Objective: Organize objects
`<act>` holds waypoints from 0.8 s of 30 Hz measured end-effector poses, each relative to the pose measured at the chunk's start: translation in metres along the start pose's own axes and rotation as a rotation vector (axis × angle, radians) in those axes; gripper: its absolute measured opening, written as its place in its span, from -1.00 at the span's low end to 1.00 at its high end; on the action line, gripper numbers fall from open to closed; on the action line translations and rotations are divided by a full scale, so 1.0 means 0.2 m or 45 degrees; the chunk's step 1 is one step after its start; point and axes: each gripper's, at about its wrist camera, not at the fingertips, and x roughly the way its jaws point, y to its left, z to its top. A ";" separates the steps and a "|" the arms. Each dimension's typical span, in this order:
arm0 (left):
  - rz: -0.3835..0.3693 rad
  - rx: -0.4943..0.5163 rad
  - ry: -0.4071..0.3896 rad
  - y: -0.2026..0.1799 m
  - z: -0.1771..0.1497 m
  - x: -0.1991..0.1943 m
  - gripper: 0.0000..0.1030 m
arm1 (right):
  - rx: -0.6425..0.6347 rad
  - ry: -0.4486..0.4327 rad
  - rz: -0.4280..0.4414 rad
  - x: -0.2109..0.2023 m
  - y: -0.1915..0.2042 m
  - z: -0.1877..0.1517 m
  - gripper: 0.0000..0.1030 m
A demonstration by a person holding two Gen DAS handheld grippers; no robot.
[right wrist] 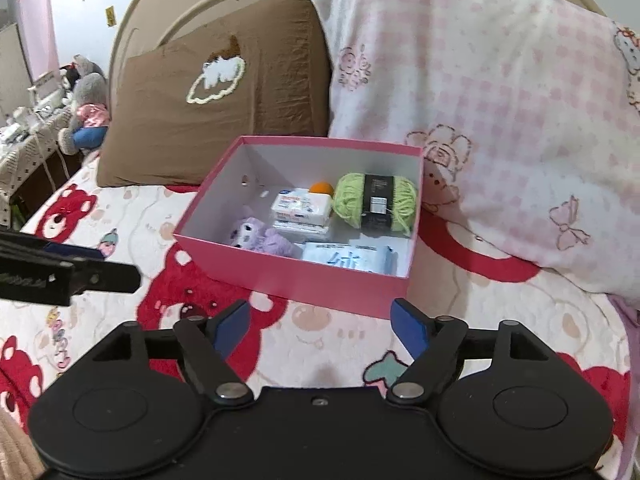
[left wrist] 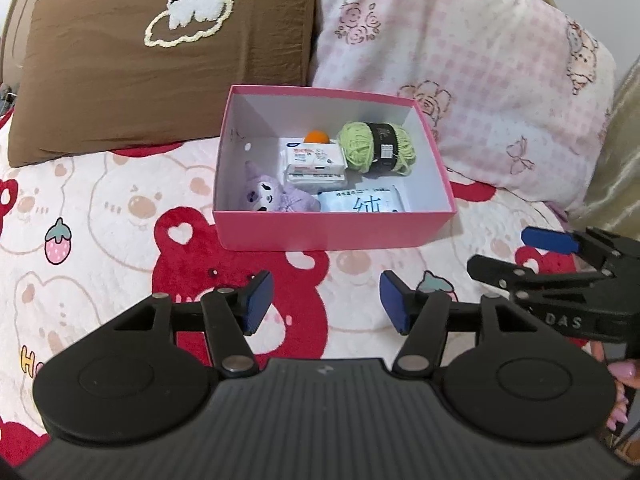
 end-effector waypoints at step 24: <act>-0.086 -0.012 -0.010 0.01 -0.08 -0.02 1.00 | -0.090 0.068 0.082 0.03 0.07 -0.07 1.00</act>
